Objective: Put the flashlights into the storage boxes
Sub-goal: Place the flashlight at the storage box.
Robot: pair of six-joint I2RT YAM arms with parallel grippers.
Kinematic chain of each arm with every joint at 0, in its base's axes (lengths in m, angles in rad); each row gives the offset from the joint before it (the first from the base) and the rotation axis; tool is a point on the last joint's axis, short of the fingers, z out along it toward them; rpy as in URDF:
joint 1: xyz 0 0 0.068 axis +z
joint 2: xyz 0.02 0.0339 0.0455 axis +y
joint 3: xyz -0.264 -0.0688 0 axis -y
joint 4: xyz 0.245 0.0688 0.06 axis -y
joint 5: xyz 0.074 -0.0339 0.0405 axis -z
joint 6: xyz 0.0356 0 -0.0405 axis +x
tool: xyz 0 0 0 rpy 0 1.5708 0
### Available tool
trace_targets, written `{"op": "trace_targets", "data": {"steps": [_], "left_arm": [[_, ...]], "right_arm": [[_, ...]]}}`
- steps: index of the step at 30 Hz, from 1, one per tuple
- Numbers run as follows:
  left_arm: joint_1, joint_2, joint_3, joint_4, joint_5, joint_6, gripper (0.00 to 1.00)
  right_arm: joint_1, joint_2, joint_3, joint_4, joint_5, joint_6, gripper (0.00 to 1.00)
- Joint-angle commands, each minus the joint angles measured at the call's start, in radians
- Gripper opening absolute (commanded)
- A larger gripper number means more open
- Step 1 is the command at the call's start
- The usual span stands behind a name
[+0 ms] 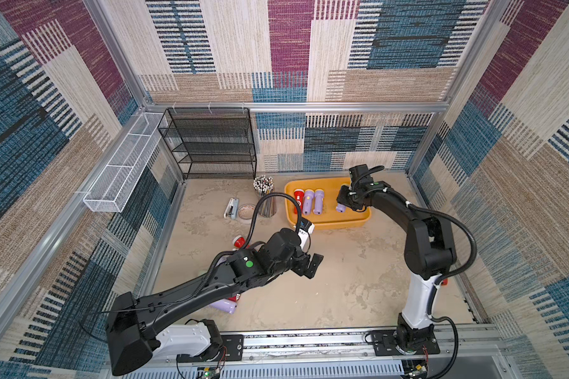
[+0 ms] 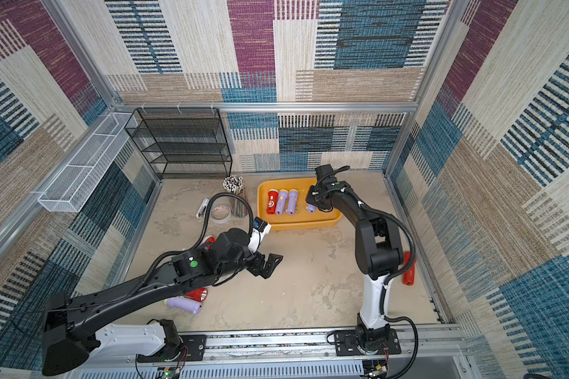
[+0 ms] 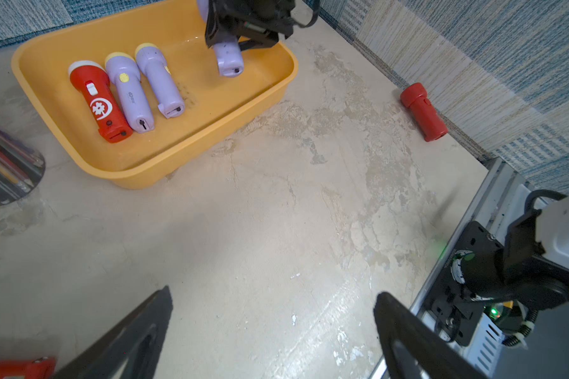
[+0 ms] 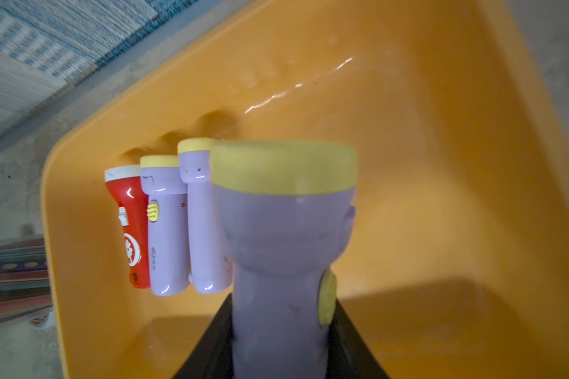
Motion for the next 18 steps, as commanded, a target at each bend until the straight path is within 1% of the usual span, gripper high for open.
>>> {"op": "trace_targets", "data": {"steps": [1, 6, 13, 15, 18], "left_arm": [[0.017, 0.067, 0.073, -0.011, 0.058, 0.063, 0.99], [0.045, 0.177, 0.173, -0.009, 0.1, 0.072, 0.99], [0.108, 0.285, 0.277, -0.026, 0.154, 0.08, 0.99], [0.129, 0.303, 0.289, -0.03, 0.165, 0.08, 0.99], [0.148, 0.318, 0.3, -0.042, 0.174, 0.081, 0.99]], "right_arm": [[0.019, 0.107, 0.114, -0.022, -0.024, -0.021, 0.4], [0.027, 0.25, 0.255, -0.053, -0.056, -0.027, 0.41], [0.029, 0.359, 0.381, -0.085, -0.074, -0.046, 0.44], [0.028, 0.368, 0.397, -0.086, -0.09, -0.053, 0.47], [0.029, 0.338, 0.374, -0.056, -0.117, -0.07, 0.61]]}}
